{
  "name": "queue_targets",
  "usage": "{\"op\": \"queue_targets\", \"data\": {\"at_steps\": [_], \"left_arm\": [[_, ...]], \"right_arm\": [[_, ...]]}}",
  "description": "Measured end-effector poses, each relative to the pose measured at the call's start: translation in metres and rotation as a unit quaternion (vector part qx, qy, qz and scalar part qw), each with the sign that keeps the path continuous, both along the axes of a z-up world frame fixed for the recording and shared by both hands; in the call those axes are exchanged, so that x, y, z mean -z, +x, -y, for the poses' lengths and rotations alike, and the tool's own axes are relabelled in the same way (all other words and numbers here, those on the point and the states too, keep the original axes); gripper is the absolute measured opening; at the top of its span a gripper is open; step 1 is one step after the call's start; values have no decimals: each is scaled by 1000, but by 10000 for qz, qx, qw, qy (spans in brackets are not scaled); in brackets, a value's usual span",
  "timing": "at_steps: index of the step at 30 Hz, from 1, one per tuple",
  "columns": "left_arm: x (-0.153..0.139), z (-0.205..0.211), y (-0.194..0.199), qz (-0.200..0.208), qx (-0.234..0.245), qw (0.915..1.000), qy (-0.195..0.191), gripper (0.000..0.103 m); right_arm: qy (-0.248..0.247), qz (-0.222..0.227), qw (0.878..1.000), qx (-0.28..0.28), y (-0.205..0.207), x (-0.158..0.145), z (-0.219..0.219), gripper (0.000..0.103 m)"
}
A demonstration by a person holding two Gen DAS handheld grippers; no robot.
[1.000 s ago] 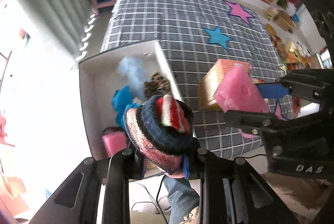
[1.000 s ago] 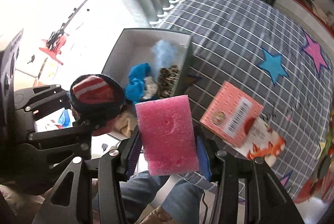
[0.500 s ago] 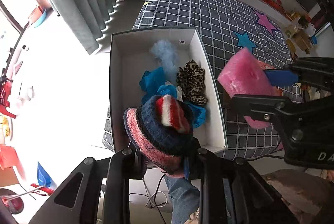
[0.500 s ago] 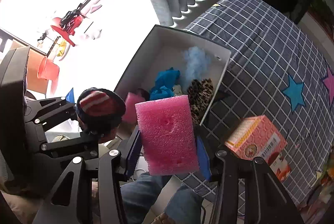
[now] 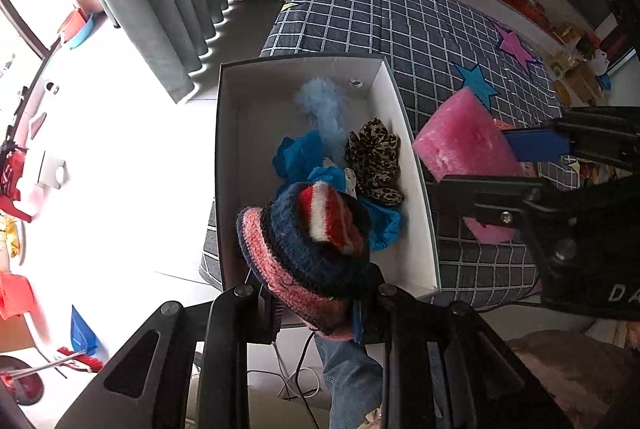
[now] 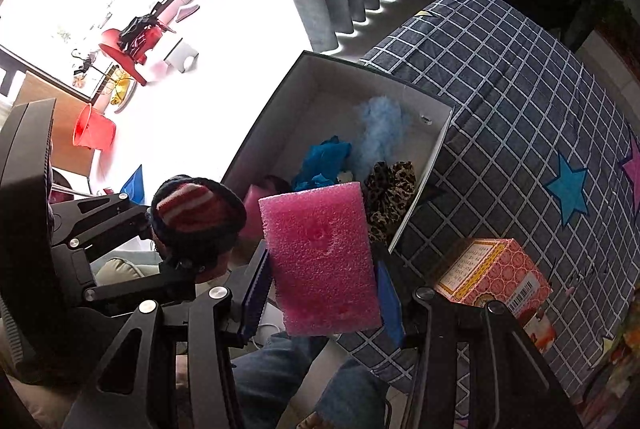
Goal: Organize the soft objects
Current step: 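Carry the knit hat and pink sponge with both tools over the white box, then open both tools to drop the hat and sponge into the box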
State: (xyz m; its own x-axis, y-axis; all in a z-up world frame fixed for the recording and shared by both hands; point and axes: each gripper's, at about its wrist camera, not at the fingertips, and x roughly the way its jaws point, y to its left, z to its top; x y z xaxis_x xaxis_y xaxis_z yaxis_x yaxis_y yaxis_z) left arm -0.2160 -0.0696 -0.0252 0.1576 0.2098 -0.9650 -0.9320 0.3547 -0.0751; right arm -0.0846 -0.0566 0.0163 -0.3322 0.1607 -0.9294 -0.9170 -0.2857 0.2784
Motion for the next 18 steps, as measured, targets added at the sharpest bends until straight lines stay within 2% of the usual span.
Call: {"op": "queue_targets", "data": {"at_steps": [18], "left_arm": [[22, -25, -3, -234, -493, 9985, -47, 27]], "right_arm": [[-219, 76, 9997, 0, -4, 18, -31, 50]]}}
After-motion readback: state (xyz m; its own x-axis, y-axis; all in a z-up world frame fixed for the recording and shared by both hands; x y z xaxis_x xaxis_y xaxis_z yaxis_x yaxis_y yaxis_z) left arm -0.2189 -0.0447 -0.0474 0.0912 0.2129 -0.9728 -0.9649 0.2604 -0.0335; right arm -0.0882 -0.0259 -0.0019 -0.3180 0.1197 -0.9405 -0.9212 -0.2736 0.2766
